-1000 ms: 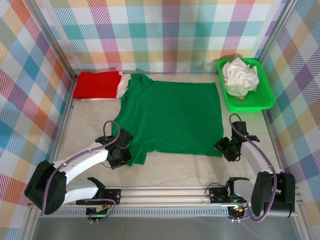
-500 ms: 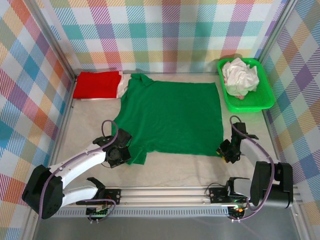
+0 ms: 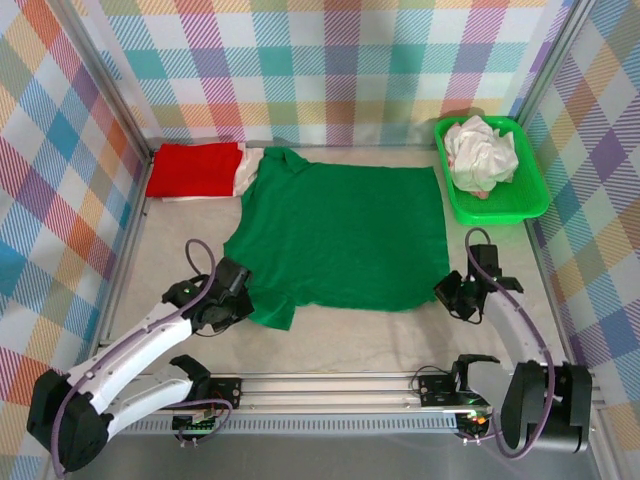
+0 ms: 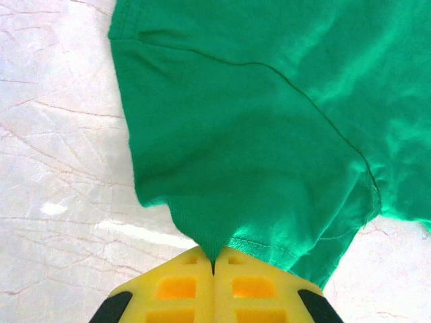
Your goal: Fold and stack the t-shirts
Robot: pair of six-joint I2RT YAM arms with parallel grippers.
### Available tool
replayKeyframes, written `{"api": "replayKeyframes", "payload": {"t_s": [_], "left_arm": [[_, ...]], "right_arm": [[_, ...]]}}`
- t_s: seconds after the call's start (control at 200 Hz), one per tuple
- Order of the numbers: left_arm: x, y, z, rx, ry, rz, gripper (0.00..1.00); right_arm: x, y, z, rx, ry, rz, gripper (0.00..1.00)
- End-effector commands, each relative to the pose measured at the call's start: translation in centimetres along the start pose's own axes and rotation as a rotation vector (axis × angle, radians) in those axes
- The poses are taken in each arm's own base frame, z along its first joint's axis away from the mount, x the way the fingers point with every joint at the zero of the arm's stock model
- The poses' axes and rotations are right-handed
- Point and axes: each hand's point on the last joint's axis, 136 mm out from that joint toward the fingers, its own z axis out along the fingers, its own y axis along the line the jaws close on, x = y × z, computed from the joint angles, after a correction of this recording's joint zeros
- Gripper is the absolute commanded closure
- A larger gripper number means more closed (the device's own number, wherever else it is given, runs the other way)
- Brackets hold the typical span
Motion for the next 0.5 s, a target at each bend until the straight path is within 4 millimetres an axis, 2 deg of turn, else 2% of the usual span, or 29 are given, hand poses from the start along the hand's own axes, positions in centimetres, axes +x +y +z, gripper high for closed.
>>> {"api": "replayKeyframes", "payload": {"t_s": [0.0, 0.19, 0.33, 0.495], "left_arm": [[0.8, 1.9, -1.1, -0.046, 0.021, 0.009, 1.00], [1.1, 2.5, -3.9, 0.048, -0.053, -0.023, 1.00], [0.7, 3.5, -6.3, 0.062, -0.110, -0.010, 1.00], [-0.4, 2.5, -7.5, 0.101, -0.152, -0.014, 1.00]], "right_arm": [[1.5, -0.5, -0.6, -0.002, 0.042, 0.003, 1.00], [2.4, -0.6, -2.5, -0.041, 0.016, -0.005, 1.00], [2.4, -0.7, -4.3, -0.053, -0.039, -0.022, 1.00], [1.9, 0.1, -5.0, -0.066, -0.057, -0.048, 1.00]]}}
